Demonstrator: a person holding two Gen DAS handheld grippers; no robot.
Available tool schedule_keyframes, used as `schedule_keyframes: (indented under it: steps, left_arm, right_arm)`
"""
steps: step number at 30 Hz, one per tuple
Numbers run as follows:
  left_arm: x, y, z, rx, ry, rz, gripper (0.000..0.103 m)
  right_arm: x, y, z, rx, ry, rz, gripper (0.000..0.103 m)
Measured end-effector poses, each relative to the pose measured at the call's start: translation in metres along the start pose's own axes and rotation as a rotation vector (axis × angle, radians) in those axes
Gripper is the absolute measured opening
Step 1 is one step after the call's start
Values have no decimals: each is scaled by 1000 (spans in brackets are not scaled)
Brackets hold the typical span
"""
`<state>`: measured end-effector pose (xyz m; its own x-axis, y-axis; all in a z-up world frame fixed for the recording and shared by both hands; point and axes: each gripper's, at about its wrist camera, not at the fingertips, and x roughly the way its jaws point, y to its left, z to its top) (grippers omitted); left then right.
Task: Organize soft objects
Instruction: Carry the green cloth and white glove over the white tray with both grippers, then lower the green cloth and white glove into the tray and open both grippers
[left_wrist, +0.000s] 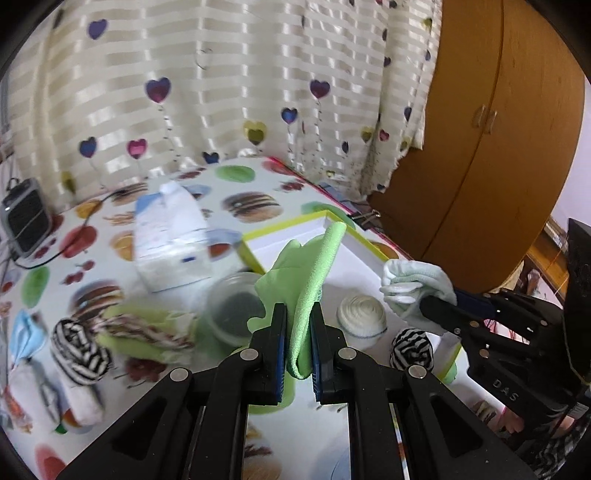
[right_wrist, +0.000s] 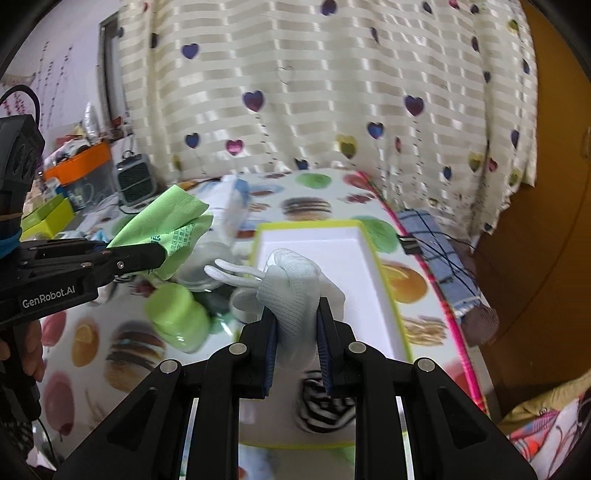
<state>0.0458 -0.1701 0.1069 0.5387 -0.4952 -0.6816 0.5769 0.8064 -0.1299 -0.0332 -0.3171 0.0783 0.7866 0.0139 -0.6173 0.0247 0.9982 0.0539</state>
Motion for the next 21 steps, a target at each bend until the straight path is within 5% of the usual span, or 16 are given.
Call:
schedule_keyframes:
  steps: [21]
  left_arm:
    - [86,-21,19,22,104,-53,13]
  right_arm:
    - [50,-25,-18,-32,129,-77,22]
